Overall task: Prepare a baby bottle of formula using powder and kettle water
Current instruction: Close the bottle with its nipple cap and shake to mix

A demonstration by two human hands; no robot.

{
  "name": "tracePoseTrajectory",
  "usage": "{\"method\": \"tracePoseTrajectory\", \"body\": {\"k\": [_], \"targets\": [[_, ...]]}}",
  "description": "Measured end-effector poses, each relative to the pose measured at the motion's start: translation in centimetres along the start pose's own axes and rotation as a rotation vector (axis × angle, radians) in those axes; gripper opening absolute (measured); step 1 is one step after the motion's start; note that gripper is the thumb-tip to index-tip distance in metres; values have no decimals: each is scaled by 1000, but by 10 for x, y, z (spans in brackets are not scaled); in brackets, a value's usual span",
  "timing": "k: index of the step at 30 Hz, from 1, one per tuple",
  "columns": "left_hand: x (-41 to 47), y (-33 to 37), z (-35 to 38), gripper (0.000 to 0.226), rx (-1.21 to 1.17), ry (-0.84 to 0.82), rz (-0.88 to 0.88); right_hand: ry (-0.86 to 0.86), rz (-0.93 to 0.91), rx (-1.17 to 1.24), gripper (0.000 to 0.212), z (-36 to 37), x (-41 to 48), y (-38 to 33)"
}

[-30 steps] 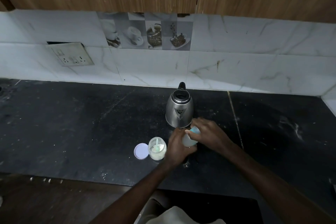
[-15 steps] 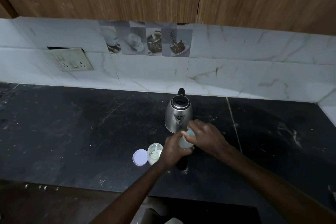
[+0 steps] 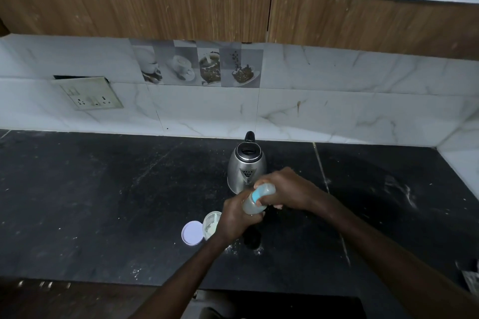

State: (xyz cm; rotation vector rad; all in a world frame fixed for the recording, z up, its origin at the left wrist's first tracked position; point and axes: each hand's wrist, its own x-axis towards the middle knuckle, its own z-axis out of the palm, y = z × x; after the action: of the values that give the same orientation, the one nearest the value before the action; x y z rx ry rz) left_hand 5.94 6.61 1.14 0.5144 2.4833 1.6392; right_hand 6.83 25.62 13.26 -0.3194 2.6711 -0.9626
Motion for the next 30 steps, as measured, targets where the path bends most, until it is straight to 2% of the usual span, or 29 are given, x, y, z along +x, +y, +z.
{"method": "tracePoseTrajectory", "body": {"k": [1,2,3,5,8,9,11,13,16,18,20,22,25,28,29,30], "targets": [[0,3,2,47,-1,27,4,56,55,59,22,4,0,-2],[0,6,4,50,-3,47,9,133,124,49,36,9,1,-3],[0,7,5,53,-1,51,11,200,185,-47,49,14,2,-3],[-1,8,6,55,-5,13,-9,201,224,-188,61,17,5,4],[2,1,5,46,-31,-67,-55,-32,81,-16,55,4,2,9],[4,0,5,45,-37,-83,-60,-52,2,-62,53,-2,0,11],[6,3,5,45,-45,-93,-57,7,-68,-113,35,-4,0,15],[7,8,7,51,-37,-64,-42,102,7,-130,36,2,1,10],[3,17,8,64,-4,-12,5,262,235,-341,64,20,7,5],[2,17,7,63,-7,-36,5,232,309,-167,74,15,6,5],[2,16,3,59,-11,-48,-31,32,281,86,62,0,2,8],[4,14,0,57,-7,-45,-60,-67,154,114,42,-12,-3,16],[6,17,-2,53,7,-4,-49,45,109,57,35,-9,-4,20],[4,21,0,56,56,92,13,217,117,-249,68,7,0,15],[3,21,0,56,70,110,33,246,111,-302,80,11,0,15],[1,21,0,57,83,120,49,240,131,-258,87,11,-2,14]]}}
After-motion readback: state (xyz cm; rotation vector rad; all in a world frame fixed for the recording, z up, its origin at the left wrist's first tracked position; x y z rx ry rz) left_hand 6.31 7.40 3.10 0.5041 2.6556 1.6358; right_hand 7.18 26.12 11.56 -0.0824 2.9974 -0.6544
